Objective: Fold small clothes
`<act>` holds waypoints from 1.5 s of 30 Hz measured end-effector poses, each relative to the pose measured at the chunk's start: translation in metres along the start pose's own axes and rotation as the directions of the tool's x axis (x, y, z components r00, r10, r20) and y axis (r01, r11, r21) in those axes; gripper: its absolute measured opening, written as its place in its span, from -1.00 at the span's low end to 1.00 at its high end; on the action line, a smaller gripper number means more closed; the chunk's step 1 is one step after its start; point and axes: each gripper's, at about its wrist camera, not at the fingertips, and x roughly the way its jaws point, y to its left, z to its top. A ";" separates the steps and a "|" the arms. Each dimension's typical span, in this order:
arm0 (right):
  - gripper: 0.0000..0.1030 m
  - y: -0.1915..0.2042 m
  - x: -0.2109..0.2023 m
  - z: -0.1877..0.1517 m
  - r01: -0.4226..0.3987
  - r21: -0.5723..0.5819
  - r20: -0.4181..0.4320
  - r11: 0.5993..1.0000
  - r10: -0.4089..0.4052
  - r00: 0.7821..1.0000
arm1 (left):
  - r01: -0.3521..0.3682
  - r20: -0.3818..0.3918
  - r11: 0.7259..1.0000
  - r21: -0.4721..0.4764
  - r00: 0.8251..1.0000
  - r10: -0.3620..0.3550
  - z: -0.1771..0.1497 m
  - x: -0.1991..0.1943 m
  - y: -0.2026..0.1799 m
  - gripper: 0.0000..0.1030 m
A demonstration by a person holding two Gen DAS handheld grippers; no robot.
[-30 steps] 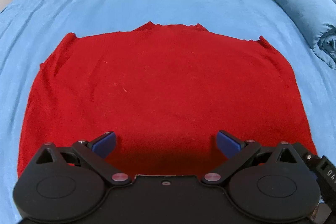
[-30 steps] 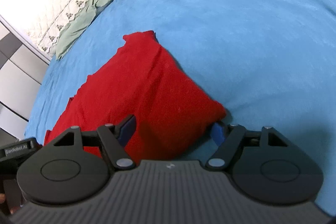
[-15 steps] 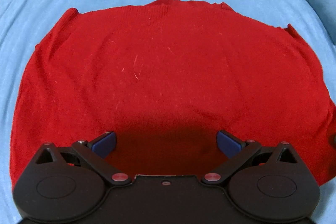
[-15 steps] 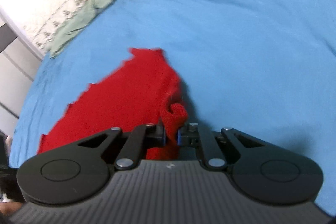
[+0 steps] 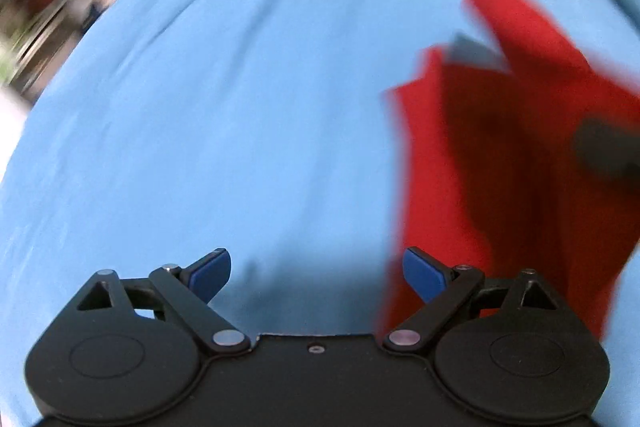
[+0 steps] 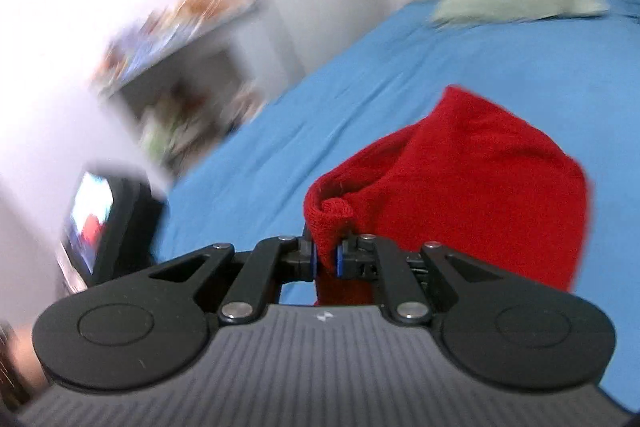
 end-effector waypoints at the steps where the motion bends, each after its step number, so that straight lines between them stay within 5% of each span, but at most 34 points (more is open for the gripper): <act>1: -0.55 0.001 0.023 -0.012 0.025 -0.015 -0.066 1.000 -0.026 0.997 | -0.010 -0.028 1.000 -0.028 1.000 0.010 -0.007 0.009 0.014 0.85; 5: -0.42 0.002 0.059 -0.037 0.055 -0.033 -0.167 0.998 -0.060 0.984 | 0.004 -0.077 0.993 -0.122 0.997 -0.013 -0.029 0.025 0.047 0.84; 6: -0.27 0.002 0.059 -0.037 0.069 -0.030 -0.168 0.997 -0.073 0.983 | 0.012 -0.073 0.991 -0.134 0.997 -0.022 -0.031 0.025 0.051 0.85; 8: 0.59 0.004 0.052 -0.035 0.085 -0.059 -0.152 0.995 -0.093 0.984 | 0.032 -0.059 0.988 -0.154 0.997 -0.041 -0.034 0.020 0.055 0.85; 10: 0.74 0.011 0.033 -0.035 0.084 -0.104 -0.103 0.991 -0.095 0.990 | 0.071 -0.038 0.982 -0.177 0.996 -0.079 -0.032 0.012 0.059 0.85; 14: 0.77 0.017 -0.019 -0.047 0.176 -0.148 -0.053 0.973 -0.186 0.981 | 0.190 0.014 0.961 -0.204 0.982 -0.191 -0.025 -0.008 0.061 0.85; 20: 0.72 0.003 -0.045 -0.097 0.414 -0.166 -0.115 0.895 -0.435 0.893 | 0.304 -0.002 0.933 -0.193 0.951 -0.310 -0.016 -0.003 0.030 0.85; 23: 0.70 -0.008 -0.038 -0.115 0.456 -0.135 -0.148 0.880 -0.473 0.869 | 0.327 -0.024 0.926 -0.189 0.941 -0.337 -0.010 0.009 0.020 0.81; 28: 0.57 -0.013 -0.025 -0.122 0.480 -0.114 -0.147 0.870 -0.493 0.858 | 0.379 -0.010 0.888 -0.261 0.919 -0.395 -0.003 0.017 0.020 0.81; 31: 0.50 -0.012 -0.019 -0.124 0.478 -0.141 -0.151 0.867 -0.496 0.855 | 0.368 -0.048 0.902 -0.227 0.921 -0.388 -0.002 0.024 0.009 0.77; 34: 0.49 -0.013 -0.016 -0.126 0.477 -0.137 -0.162 0.868 -0.495 0.854 | 0.384 -0.072 0.897 -0.218 0.911 -0.407 -0.002 0.030 0.002 0.17; 35: 0.49 -0.013 -0.014 -0.128 0.475 -0.139 -0.171 0.869 -0.494 0.852 | 0.392 -0.077 0.894 -0.219 0.906 -0.416 -0.002 0.030 0.002 -0.30; 36: 0.49 -0.012 -0.014 -0.128 0.477 -0.139 -0.174 0.868 -0.496 0.851 | 0.398 -0.076 0.891 -0.220 0.903 -0.423 0.000 0.028 0.001 -0.54; 38: 0.49 -0.009 -0.015 -0.127 0.474 -0.130 -0.168 0.871 -0.490 0.855 | 0.403 -0.056 0.890 -0.211 0.904 -0.423 0.005 0.022 -0.001 -0.74; 45: 0.51 0.002 -0.022 -0.128 0.467 -0.107 -0.136 0.878 -0.478 0.868 | 0.465 0.012 0.863 -0.197 0.881 -0.472 0.017 -0.013 -0.005 -0.79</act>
